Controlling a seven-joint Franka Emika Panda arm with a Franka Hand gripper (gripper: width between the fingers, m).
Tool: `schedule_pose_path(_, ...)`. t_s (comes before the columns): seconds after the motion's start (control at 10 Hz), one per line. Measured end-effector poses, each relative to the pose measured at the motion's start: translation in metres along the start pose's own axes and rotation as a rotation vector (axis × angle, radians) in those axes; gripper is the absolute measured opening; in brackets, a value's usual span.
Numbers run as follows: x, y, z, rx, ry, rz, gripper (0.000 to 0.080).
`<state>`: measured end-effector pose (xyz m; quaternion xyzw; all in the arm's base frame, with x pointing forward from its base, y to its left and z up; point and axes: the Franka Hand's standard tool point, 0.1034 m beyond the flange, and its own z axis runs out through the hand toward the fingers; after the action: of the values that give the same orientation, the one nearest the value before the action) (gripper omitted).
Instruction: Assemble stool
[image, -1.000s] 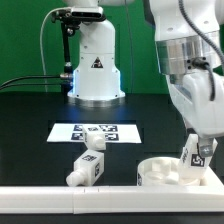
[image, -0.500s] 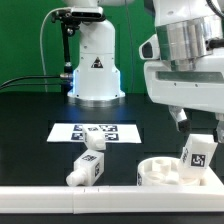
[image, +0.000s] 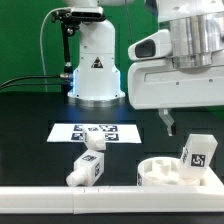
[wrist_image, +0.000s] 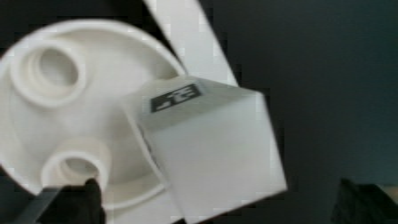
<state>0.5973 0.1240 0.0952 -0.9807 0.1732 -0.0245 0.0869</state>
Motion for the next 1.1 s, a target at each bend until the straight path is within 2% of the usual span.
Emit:
schedule_pose_path(0.1, -0.001, 0.004, 0.006, -0.004, -0.013, -0.185, 0.0649)
schedule_pose_path(0.4, 0.001, 0.008, 0.007, -0.020, -0.011, -0.372, 0.0649)
schedule_pose_path(0.5, 0.001, 0.008, 0.006, -0.032, -0.011, -0.471, 0.0649)
schedule_pose_path(0.6, -0.002, 0.001, 0.005, -0.065, -0.014, -0.677, 0.0649)
schedule_pose_path(0.7, -0.004, -0.006, 0.001, -0.076, -0.018, -0.856, 0.0649)
schedule_pose_path(0.8, -0.007, -0.006, -0.001, -0.085, -0.039, -0.980, 0.0649)
schedule_pose_path(0.9, -0.006, -0.003, -0.002, -0.108, -0.073, -1.167, 0.0649)
schedule_pose_path(1.1, -0.003, 0.001, -0.002, -0.120, -0.082, -1.300, 0.0649)
